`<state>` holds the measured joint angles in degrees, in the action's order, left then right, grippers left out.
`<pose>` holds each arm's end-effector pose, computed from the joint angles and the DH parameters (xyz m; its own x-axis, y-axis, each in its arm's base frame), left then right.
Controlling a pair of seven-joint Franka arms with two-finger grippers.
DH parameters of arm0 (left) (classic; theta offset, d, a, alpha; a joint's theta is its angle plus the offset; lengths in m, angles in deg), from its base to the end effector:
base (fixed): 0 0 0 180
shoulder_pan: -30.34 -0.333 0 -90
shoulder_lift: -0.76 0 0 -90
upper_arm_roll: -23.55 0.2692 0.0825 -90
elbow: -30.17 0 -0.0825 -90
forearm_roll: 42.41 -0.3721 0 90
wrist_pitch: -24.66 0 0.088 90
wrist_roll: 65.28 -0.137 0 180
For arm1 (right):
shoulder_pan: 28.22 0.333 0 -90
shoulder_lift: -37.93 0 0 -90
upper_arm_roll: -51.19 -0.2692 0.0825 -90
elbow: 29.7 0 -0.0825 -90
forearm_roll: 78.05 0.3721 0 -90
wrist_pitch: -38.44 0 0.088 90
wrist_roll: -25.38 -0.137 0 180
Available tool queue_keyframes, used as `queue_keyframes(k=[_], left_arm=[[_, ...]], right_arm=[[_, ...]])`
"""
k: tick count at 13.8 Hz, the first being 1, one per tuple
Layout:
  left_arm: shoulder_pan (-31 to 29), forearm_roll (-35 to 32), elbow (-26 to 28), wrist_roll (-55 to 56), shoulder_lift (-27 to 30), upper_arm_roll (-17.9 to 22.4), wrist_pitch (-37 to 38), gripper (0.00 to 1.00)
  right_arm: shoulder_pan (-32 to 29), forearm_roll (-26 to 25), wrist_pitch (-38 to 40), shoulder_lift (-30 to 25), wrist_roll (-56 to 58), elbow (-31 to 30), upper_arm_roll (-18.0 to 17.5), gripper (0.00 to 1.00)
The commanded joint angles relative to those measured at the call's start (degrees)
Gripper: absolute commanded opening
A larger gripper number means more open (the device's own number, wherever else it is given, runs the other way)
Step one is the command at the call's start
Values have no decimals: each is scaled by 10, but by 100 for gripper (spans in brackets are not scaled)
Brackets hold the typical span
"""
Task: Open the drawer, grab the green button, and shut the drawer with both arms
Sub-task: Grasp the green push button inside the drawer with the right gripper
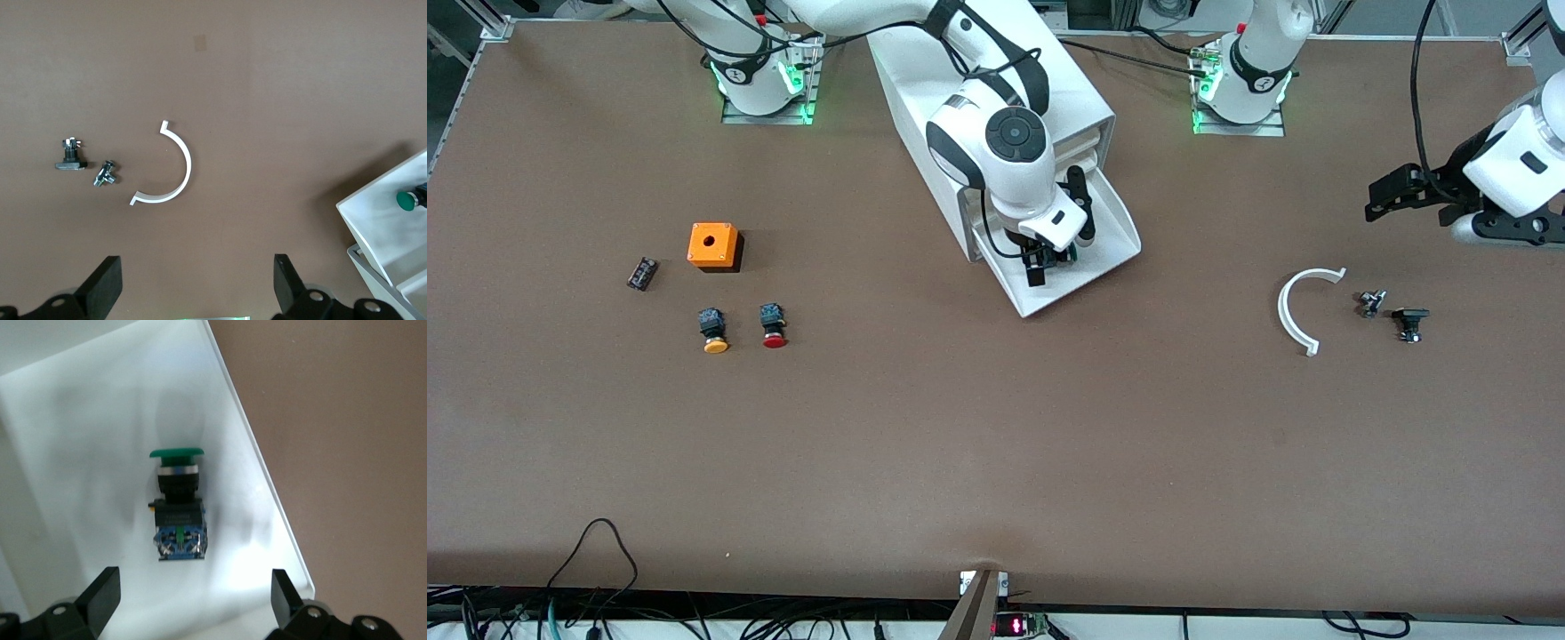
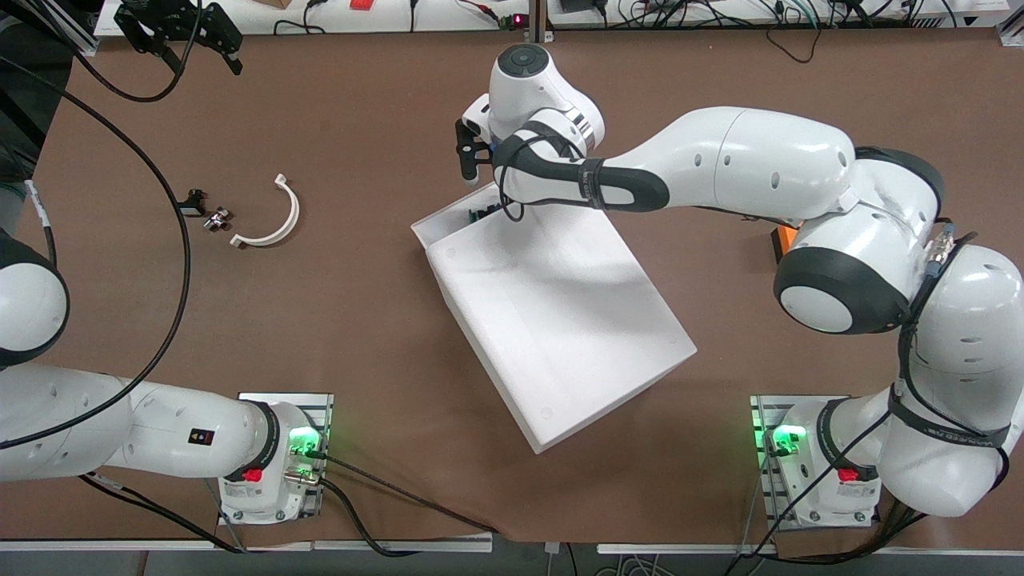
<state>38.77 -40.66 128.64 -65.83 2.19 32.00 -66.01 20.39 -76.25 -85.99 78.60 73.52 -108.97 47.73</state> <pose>0.5275 -0.0034 0.4945 0.9938 -0.0093 -0.1109 -0.0055 -0.9994 0.0350 0.4340 0.5495 0.2403 -0.1448 0.9842 0.1017 0.9895 0.1441 0.0138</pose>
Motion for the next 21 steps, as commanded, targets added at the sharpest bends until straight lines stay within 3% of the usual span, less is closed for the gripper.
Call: queue_keyframes(k=[1, 18, 19, 21], left_arm=[[-11, -12, -13, 11, -15, 1, 13, 100], [-12, -6, -20, 10, -19, -1, 10, 100], [-12, -6, -20, 10, -19, 0, 10, 100], [-12, -5, -20, 10, -19, 0, 10, 100]], right_arm=[[7, -4, -7, 20, 8, 25, 6, 100], [18, 0, -32, 65, 5, 39, 2, 100], [18, 0, -38, 69, 5, 39, 2, 99], [20, 0, -43, 67, 6, 39, 2, 77]])
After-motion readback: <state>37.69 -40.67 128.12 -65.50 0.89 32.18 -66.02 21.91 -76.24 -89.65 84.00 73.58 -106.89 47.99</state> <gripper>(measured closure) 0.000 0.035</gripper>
